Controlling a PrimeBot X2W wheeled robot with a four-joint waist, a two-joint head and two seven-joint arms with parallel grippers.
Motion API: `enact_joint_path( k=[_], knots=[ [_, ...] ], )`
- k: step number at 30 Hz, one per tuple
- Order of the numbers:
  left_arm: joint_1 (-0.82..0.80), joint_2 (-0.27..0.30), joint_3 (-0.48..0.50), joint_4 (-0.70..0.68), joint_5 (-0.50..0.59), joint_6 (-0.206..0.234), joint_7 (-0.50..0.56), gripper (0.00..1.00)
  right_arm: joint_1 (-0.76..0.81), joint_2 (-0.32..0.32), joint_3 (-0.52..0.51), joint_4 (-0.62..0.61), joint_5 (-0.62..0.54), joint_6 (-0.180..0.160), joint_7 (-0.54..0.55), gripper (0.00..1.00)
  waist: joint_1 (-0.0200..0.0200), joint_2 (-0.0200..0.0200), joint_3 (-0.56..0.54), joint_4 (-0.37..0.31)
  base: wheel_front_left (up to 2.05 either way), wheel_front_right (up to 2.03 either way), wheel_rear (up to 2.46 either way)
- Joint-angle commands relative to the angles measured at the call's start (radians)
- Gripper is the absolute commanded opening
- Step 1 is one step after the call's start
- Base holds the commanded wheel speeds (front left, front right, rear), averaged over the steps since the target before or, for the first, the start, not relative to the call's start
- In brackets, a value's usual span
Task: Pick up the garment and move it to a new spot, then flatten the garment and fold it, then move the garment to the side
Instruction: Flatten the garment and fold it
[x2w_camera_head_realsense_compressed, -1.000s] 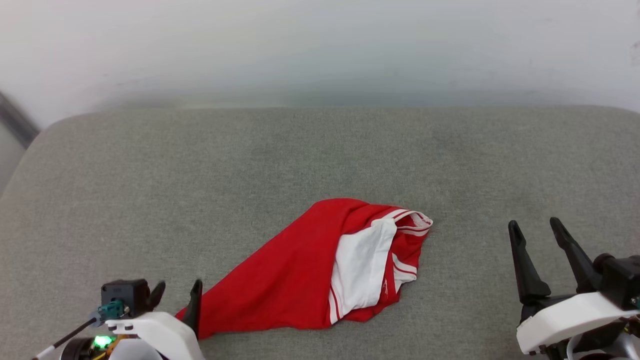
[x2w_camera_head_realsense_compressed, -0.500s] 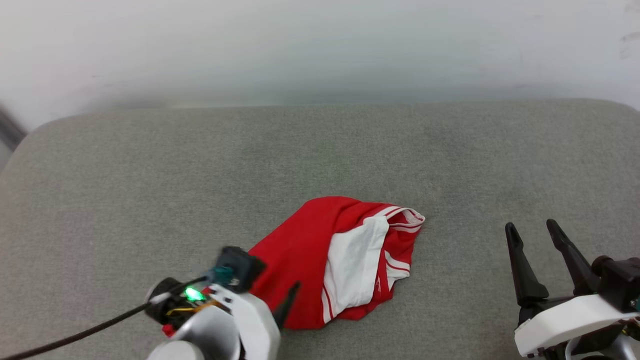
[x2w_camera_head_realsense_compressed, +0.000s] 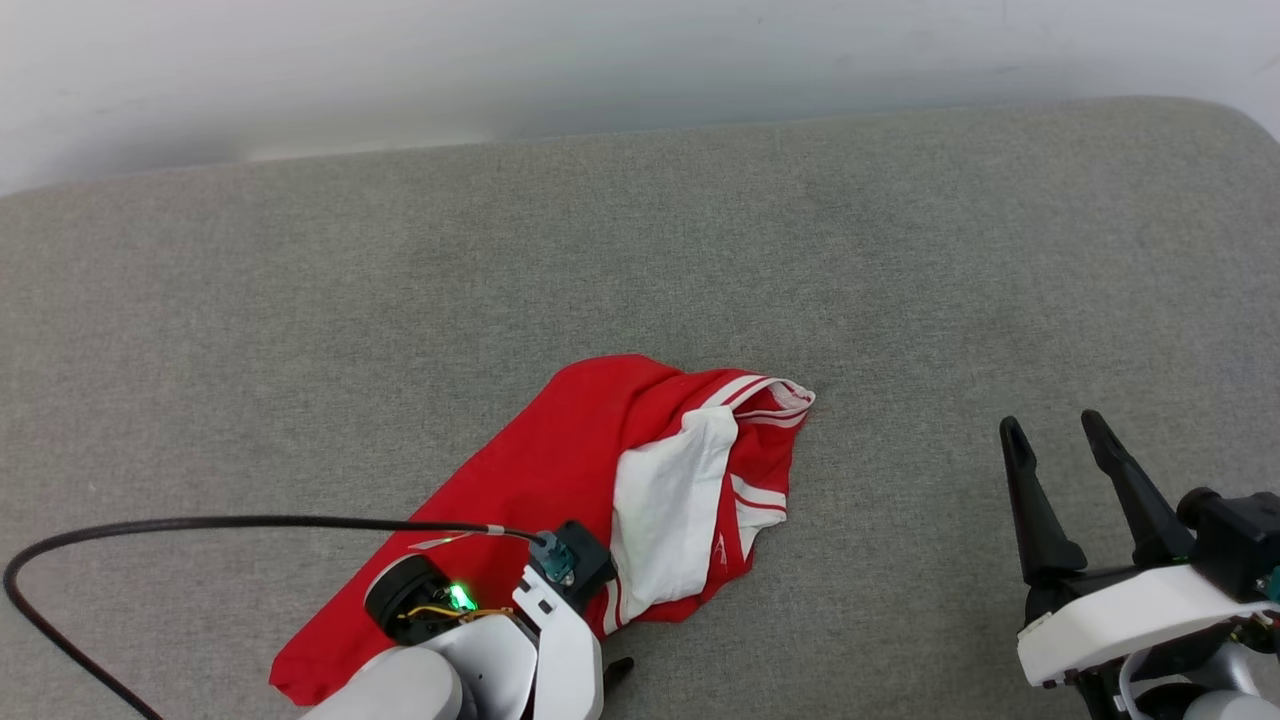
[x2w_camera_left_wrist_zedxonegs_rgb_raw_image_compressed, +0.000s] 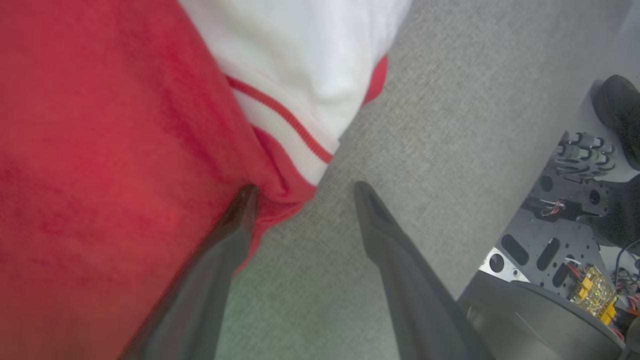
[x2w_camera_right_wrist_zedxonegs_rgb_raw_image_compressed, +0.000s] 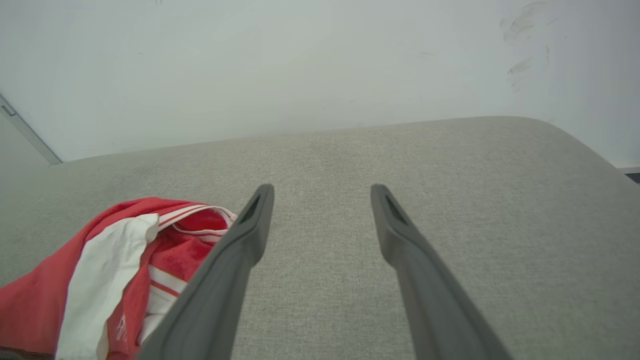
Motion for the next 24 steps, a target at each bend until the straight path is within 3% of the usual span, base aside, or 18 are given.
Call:
enact_joint_path(
  k=[1, 3, 4, 6, 7, 15, 20, 24],
  knots=[
    [-0.007, -0.006, -0.012, 0.024, -0.005, -0.006, 0.016, 1.0, -0.018, 0.002, -0.001, 0.003, 0.003, 0.0, -0.006, 1.0, 0.0, -0.0001, 0.005, -0.003, 0.0, 0.0, 0.0],
    [-0.007, -0.008, -0.028, 0.056, -0.013, -0.015, 0.04, 1.0, -0.018, 0.002, -0.001, 0.01, 0.003, 0.0, -0.008, 1.0, 0.0, -0.0001, 0.008, -0.005, 0.0, 0.0, 0.0],
    [-0.006, -0.008, -0.037, 0.069, -0.015, -0.02, 0.05, 0.76, -0.019, 0.002, -0.002, 0.012, 0.003, 0.0, -0.01, 1.0, 0.0, -0.0001, 0.008, -0.006, 0.0, 0.0, 0.0],
    [-0.004, -0.015, -0.05, 0.093, -0.029, -0.027, 0.065, 0.13, -0.022, 0.002, -0.002, 0.016, 0.004, 0.0, -0.013, 1.0, 0.0, -0.0001, 0.008, -0.006, 0.0, 0.0, 0.0],
    [-0.003, -0.022, -0.047, 0.099, -0.036, -0.027, 0.051, 0.0, -0.022, 0.002, -0.003, 0.017, 0.005, 0.0, -0.014, 1.0, 0.0, -0.0001, 0.006, -0.006, 0.0, 0.0, 0.0],
    [-0.023, -0.049, -0.019, 0.048, -0.029, -0.031, -0.068, 0.0, -0.006, 0.002, -0.017, 0.027, 0.012, 0.0, -0.016, 1.0, 0.0, -0.0001, -0.014, 0.023, 0.0, 0.0, 0.0],
    [-0.014, -0.031, 0.037, -0.068, -0.035, 0.014, -0.133, 0.0, 0.001, 0.002, -0.018, 0.03, 0.017, 0.0, -0.012, 1.0, 0.0, -0.0001, -0.027, 0.05, 0.0, 0.0, 0.0],
    [0.02, 0.0, 0.123, -0.166, -0.064, 0.08, -0.194, 0.0, 0.002, 0.002, -0.021, 0.025, 0.015, 0.0, -0.007, 1.0, 0.0, -0.0001, -0.029, 0.065, 0.0, 0.0, 0.0]
  ],
)
